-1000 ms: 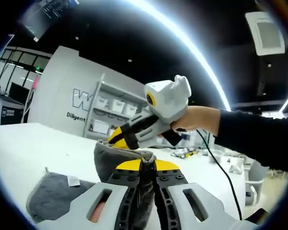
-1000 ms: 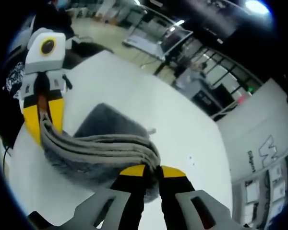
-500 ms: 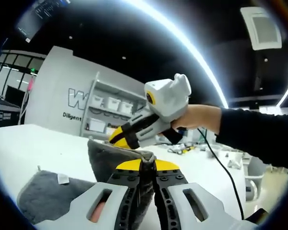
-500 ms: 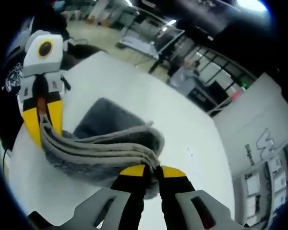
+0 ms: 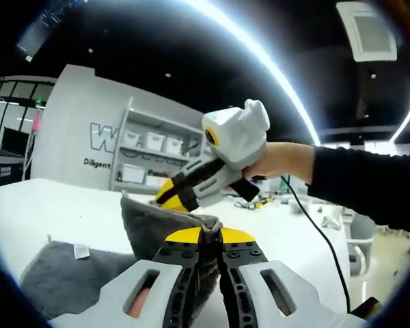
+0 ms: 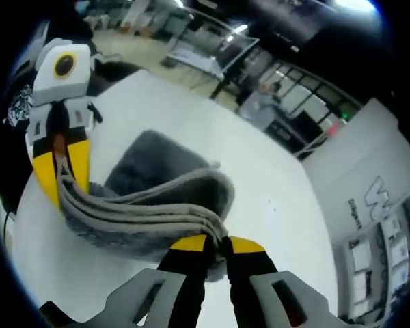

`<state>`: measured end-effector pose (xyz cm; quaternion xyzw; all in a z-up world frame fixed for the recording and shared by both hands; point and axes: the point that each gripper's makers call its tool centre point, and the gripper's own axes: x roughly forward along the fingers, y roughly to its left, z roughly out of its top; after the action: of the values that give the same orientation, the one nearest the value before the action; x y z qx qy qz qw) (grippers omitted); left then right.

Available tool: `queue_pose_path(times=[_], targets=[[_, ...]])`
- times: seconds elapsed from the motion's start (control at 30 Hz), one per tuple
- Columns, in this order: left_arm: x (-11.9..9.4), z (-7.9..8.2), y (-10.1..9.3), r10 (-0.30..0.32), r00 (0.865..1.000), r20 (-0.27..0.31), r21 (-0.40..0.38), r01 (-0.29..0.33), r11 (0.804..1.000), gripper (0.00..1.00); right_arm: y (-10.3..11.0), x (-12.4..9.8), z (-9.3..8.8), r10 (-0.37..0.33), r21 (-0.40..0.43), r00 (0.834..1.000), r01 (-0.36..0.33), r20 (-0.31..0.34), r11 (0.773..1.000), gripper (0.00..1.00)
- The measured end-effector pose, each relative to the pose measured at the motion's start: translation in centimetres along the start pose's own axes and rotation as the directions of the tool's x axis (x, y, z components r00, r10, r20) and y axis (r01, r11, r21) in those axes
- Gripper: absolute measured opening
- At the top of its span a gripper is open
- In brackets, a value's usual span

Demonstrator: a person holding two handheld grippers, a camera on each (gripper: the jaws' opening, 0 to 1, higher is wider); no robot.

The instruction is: Open the folded towel by lifting each exposed corner and separating the folded layers until the towel lies flat within the target outline without major curled edges

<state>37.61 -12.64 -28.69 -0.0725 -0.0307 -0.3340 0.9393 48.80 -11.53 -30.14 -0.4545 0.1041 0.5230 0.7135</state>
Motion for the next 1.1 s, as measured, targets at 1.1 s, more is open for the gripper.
queue_pose_path(times=[1.1], targets=[[1.7, -4.1, -3.8, -0.079, 0.984, -0.157, 0.093, 0.095, 0.991, 0.07, 3.6, -2.0, -7.4, -0.032, 0.110, 0.998, 0.039, -0.063, 0.993, 0.06]])
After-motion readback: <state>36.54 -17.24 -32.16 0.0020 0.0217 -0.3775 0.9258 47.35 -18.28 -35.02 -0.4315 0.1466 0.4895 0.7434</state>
